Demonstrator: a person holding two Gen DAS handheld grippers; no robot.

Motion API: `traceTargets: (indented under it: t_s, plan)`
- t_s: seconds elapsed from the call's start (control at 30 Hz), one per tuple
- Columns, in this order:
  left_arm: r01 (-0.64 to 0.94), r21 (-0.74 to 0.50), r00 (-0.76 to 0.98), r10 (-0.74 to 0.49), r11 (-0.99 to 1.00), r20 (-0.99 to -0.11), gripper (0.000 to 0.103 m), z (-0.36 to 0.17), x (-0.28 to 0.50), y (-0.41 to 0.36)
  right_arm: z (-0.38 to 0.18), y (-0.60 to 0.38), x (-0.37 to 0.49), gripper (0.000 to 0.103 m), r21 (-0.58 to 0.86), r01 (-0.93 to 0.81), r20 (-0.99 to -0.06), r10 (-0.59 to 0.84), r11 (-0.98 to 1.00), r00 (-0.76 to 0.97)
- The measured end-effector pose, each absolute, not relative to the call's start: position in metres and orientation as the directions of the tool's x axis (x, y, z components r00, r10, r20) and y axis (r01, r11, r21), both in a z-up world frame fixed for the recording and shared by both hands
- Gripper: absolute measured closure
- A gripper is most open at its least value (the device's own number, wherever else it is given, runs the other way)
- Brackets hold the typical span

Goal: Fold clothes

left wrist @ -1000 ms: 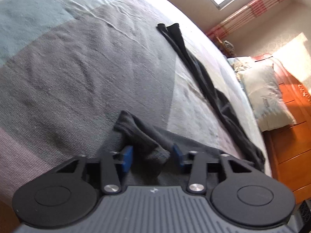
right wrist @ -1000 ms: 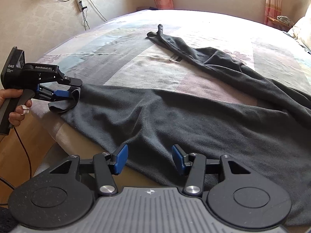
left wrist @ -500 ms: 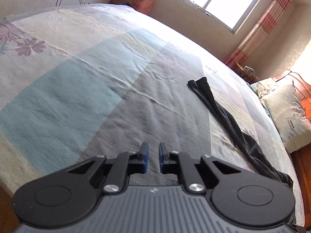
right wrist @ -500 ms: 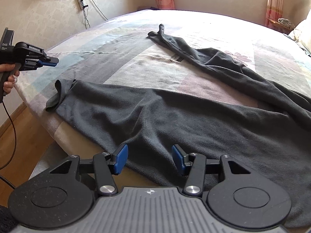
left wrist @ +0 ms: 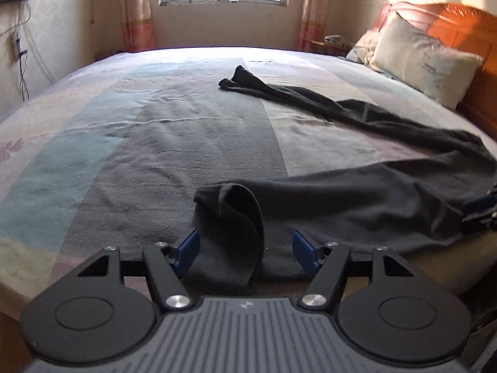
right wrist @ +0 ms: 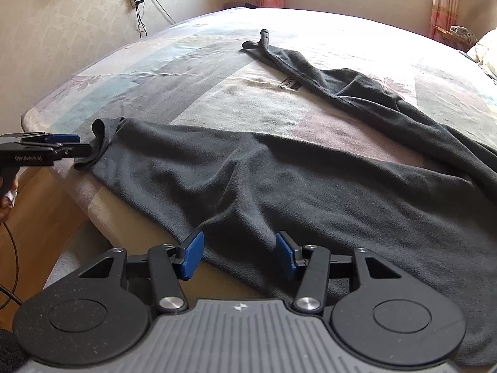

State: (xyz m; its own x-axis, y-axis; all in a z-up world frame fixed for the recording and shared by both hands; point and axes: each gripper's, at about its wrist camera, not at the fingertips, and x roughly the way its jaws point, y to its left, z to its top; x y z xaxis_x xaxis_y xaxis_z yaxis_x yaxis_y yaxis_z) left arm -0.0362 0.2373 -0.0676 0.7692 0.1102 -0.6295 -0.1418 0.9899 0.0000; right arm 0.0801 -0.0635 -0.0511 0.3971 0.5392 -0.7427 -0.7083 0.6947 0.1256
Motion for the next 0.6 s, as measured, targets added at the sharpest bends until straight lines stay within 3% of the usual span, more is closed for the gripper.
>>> traceTargets:
  t_s: [0.13, 0.23, 0.43, 0.5, 0.6]
  plan:
    - [-0.167, 0.039, 0.736, 0.151, 0.985, -0.66, 0.035, -0.073, -0.021, 0.235, -0.049, -0.067, 0.08, 0.043, 0.111, -0.696, -0.74, 0.526, 0.71, 0.419]
    - [-0.226, 0.13, 0.727, 0.256, 0.965, -0.637, 0.035, -0.071, -0.02, 0.249, -0.047, -0.069, 0.08, 0.043, 0.108, -0.687, -0.738, 0.522, 0.718, 0.428]
    - [-0.54, 0.095, 0.65, 0.486, 0.836, -0.585, 0.035, -0.041, -0.037, 0.332, -0.047, -0.064, 0.08, 0.042, 0.103, -0.691, -0.743, 0.517, 0.716, 0.425]
    - [-0.552, 0.028, 0.667, 0.461, 0.833, -0.585, 0.034, -0.037, -0.05, 0.345, -0.049, -0.061, 0.08, 0.042, 0.103, -0.695, -0.747, 0.517, 0.712, 0.419]
    - [-0.507, -0.169, 0.725, 0.312, 0.845, -0.615, 0.032, -0.046, -0.064, 0.35, -0.052, -0.055, 0.081, 0.042, 0.102, -0.702, -0.754, 0.515, 0.705, 0.408]
